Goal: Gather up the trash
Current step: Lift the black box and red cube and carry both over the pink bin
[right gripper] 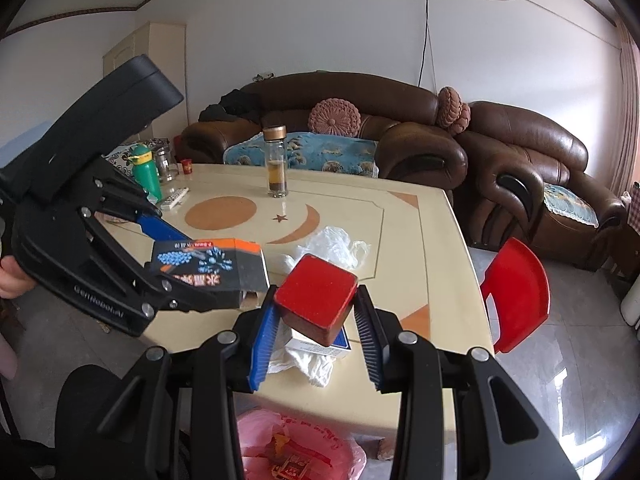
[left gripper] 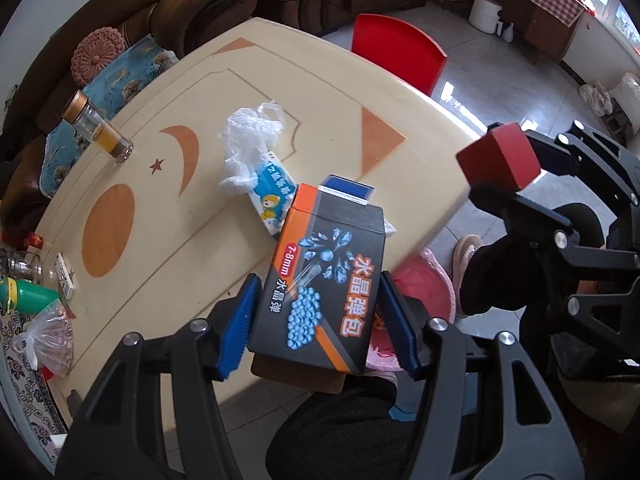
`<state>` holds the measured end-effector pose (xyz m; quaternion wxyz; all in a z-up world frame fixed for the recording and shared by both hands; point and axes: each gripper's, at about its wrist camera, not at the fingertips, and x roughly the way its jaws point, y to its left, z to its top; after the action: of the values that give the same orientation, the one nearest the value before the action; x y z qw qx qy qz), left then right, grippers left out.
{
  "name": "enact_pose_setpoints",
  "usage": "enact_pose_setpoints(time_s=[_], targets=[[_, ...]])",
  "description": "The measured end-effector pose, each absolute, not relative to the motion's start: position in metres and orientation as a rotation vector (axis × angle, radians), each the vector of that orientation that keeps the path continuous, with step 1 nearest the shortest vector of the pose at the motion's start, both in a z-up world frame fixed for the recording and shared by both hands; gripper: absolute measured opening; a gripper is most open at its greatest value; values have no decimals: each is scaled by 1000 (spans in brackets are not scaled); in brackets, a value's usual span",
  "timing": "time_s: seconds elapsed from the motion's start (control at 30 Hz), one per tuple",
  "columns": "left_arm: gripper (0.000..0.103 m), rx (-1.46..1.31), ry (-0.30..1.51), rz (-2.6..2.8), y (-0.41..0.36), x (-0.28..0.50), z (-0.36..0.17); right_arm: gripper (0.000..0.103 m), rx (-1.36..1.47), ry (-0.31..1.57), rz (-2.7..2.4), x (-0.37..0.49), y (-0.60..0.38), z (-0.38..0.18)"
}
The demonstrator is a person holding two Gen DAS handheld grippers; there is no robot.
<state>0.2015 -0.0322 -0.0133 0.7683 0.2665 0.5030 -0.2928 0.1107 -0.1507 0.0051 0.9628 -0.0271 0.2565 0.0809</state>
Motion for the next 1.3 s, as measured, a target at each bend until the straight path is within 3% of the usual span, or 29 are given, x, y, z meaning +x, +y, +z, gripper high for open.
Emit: enact_pose_setpoints(time_s=[0.23, 0.63, 0.87, 1.3], targets=[[59, 558, 1083, -650, -27, 169, -18, 37, -58, 527, 174, 83, -143, 2], [53, 512, 1159, -681, -11, 139, -69, 37, -56, 605, 184, 54, -136, -33], [53, 474, 1268, -749, -30, 138, -138, 37, -60, 751, 180, 57, -135, -103], [53, 390, 1385, -803, -37, 136, -209, 37, -13, 925, 172, 85, -151, -183]])
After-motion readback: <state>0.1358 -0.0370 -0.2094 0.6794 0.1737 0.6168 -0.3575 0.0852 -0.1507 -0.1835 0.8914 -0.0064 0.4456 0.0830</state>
